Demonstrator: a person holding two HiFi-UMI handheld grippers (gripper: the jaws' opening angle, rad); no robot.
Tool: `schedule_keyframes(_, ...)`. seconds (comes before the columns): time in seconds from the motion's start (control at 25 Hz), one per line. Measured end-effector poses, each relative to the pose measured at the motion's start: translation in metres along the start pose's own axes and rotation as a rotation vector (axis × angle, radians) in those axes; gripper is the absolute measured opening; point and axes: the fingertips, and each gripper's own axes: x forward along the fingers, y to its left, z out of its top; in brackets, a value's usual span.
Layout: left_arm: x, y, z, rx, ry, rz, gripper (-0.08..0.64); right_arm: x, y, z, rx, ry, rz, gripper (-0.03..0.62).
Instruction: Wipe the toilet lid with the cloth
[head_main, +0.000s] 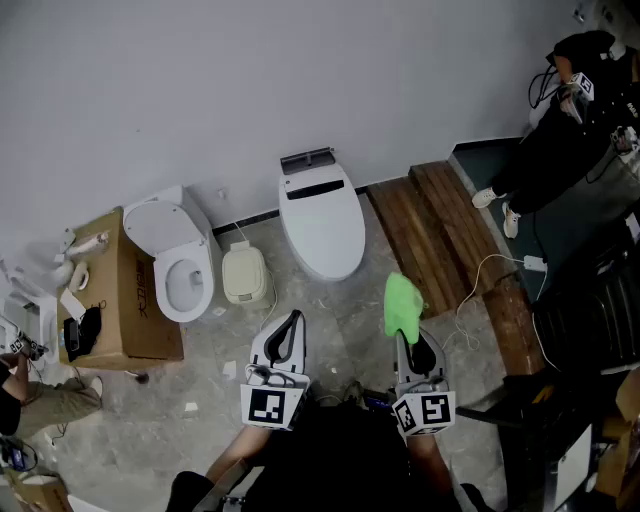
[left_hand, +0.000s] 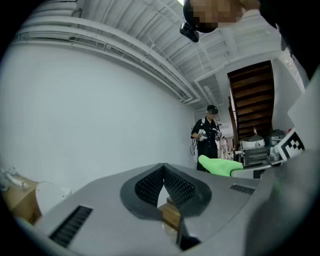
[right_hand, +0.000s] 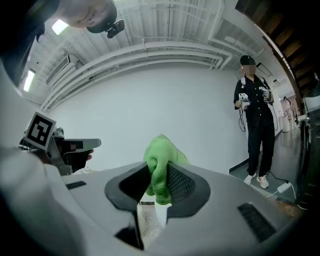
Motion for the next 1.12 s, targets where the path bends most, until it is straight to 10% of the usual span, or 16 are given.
schedule_keyframes(1.12, -0.033, 0.064, -0.007, -0.012, 0.001, -0.09, 0.009, 0.025, 0.082, -0.004, 0.021, -0.038, -0.048, 0.109)
